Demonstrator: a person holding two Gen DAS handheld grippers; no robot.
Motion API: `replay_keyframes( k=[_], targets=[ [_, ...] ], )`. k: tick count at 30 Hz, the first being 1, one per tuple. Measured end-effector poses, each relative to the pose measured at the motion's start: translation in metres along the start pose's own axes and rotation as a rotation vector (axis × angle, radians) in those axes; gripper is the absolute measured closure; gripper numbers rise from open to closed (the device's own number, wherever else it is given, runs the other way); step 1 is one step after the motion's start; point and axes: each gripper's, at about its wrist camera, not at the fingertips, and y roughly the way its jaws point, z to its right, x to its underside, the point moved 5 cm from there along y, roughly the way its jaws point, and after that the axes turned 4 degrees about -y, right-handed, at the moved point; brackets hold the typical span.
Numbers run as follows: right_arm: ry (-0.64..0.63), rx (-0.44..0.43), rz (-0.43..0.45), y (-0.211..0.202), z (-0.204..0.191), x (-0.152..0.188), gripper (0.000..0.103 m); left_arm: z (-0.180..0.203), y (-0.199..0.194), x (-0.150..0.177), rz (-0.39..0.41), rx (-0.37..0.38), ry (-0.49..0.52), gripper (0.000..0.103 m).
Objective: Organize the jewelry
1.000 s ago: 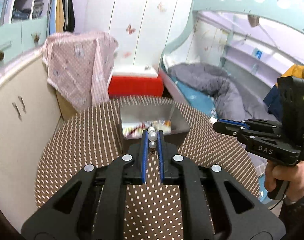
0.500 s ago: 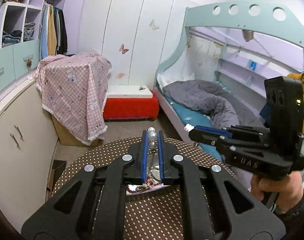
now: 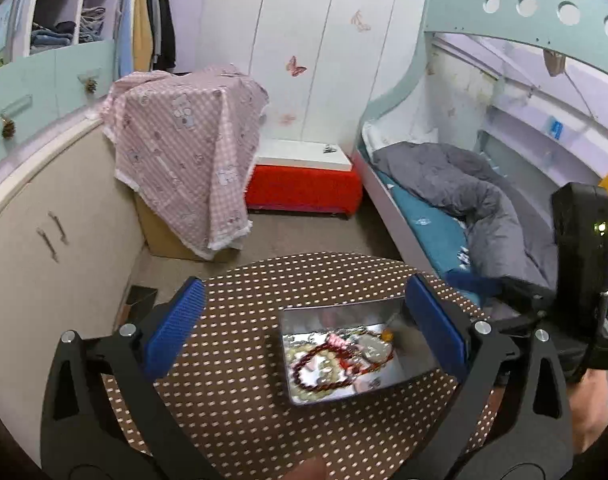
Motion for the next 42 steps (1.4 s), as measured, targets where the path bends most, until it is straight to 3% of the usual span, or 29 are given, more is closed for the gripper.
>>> replay_keyframes(
  k=[7,16,27,37,42],
  targets=[
    [0.035,0.027,0.051,-0.030,-0.005,-0.004,0.007,-0.009,-0.031,0.005,0.046,-0.082,-0.001,0.005],
    [-0.006,0.074,0.130,-0.085,-0.039,0.003,0.007,-0.001,-0.102,0.014,0.177,-0.160,0.002,0.005],
    [-0.080,0.192,0.263,-0.171,-0.085,0.047,0.007,0.022,-0.189,0.052,0.326,-0.191,0.026,0.005],
    [-0.111,0.296,0.353,-0.225,-0.115,0.090,0.007,0.039,-0.242,0.089,0.403,-0.248,0.046,0.005],
    [-0.114,0.330,0.384,-0.246,-0.127,0.108,0.007,0.042,-0.266,0.101,0.421,-0.242,0.039,0.005]
  ],
)
